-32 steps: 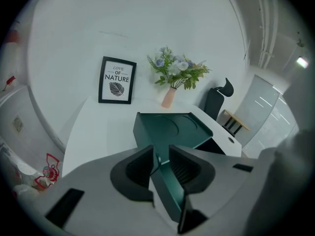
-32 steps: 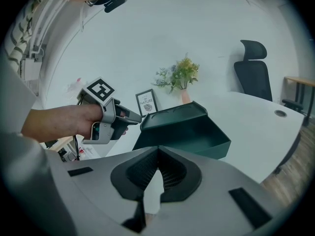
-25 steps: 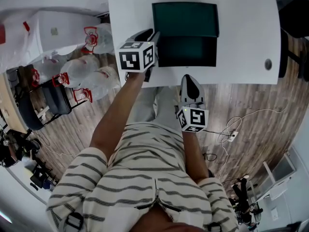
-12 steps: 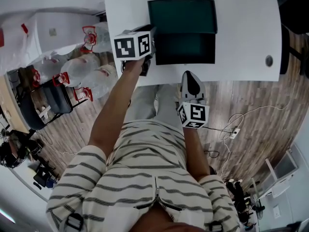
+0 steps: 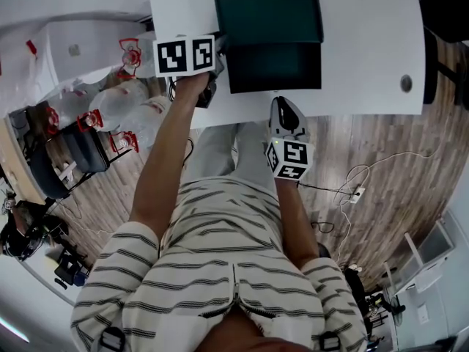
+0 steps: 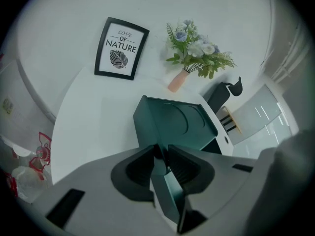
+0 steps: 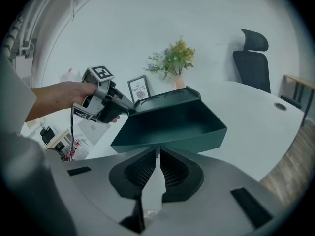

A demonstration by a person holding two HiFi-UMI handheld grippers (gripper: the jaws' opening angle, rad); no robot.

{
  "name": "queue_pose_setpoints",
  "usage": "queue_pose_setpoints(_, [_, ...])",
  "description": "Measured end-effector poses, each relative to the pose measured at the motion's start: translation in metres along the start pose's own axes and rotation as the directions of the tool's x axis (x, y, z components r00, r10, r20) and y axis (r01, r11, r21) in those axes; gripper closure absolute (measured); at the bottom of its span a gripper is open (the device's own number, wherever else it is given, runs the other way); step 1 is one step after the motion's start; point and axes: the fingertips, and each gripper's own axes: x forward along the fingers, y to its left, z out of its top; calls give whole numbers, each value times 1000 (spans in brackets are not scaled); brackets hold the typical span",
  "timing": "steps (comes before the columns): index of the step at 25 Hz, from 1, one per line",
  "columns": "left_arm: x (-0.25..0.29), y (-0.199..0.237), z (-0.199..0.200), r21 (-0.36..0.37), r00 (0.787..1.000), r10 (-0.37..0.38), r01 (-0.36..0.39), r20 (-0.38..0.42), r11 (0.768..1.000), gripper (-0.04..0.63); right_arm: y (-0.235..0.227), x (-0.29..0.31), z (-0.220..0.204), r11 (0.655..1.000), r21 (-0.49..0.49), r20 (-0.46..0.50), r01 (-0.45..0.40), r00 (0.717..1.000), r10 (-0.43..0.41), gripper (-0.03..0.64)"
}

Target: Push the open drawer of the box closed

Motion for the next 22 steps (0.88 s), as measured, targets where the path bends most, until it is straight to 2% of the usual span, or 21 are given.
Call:
queue_pose_setpoints(4, [3, 0, 0, 34, 999, 12, -11, -36, 999, 499, -3, 8, -6, 1000, -25, -19, 1, 1000, -1, 570])
queue_pose_setpoints(12, [3, 0, 1, 15, 999, -23, 24, -26, 1000, 494, -9, 21, -13, 999, -35, -55, -6, 999, 4, 514])
queue_pose_setpoints(22, [4, 1, 1, 19, 999, -18, 19, -40, 1000, 492, -11, 34, -18, 998, -64, -85, -4, 996, -2, 515])
